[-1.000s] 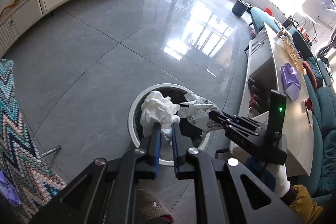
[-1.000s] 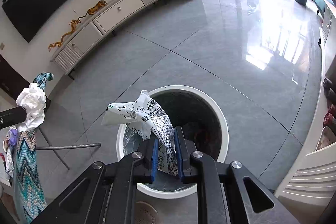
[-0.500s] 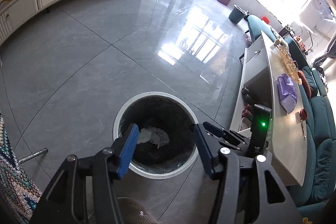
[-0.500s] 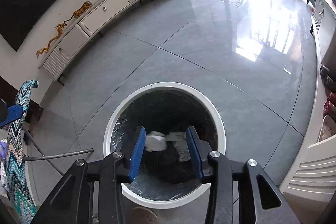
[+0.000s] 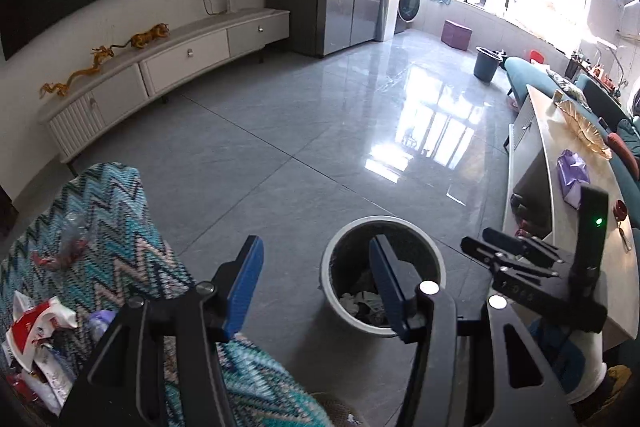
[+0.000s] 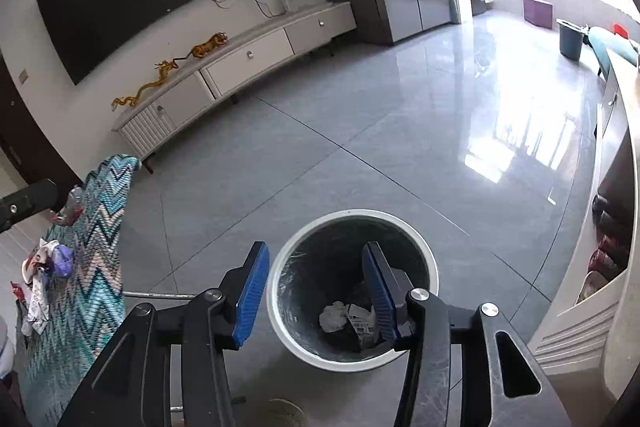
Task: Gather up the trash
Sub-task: 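Return both tools over the blanket toward the purple glove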
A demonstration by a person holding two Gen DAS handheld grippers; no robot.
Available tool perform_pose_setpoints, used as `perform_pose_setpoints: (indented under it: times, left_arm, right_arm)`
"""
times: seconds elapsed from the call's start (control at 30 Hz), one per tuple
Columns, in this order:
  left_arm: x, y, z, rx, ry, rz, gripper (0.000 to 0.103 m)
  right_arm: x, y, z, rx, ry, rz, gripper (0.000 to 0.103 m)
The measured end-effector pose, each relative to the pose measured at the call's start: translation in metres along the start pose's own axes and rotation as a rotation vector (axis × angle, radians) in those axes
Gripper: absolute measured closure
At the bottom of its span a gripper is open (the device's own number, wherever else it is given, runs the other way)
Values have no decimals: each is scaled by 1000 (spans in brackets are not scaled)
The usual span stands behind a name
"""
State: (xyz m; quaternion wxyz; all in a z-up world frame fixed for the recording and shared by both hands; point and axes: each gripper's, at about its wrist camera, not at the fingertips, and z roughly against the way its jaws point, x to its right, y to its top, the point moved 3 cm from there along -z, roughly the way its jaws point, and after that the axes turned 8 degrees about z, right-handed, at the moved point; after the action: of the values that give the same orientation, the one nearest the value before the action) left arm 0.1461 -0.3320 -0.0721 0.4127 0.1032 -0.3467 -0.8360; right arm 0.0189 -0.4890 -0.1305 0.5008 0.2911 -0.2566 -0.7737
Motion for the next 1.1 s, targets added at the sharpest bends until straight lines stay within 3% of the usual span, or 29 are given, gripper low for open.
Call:
perform_pose_setpoints:
  times: [0.33, 0.43, 0.73, 1.1]
  left_arm:
    - [-75, -36, 110, 166, 188, 36, 49]
    - [-97, -49, 143, 214, 230, 65, 42]
    - [-173, -92, 227, 340, 333, 191, 34]
    - [-251, -141, 290, 415, 435, 322, 33]
  right_arm:
    - [-94, 19, 79, 153, 64, 151, 52]
    - [-121, 21, 96, 175, 91, 198, 51]
    - [-193, 24, 122, 201, 112, 319, 42]
    - [-271, 12, 126, 181, 161, 422, 38]
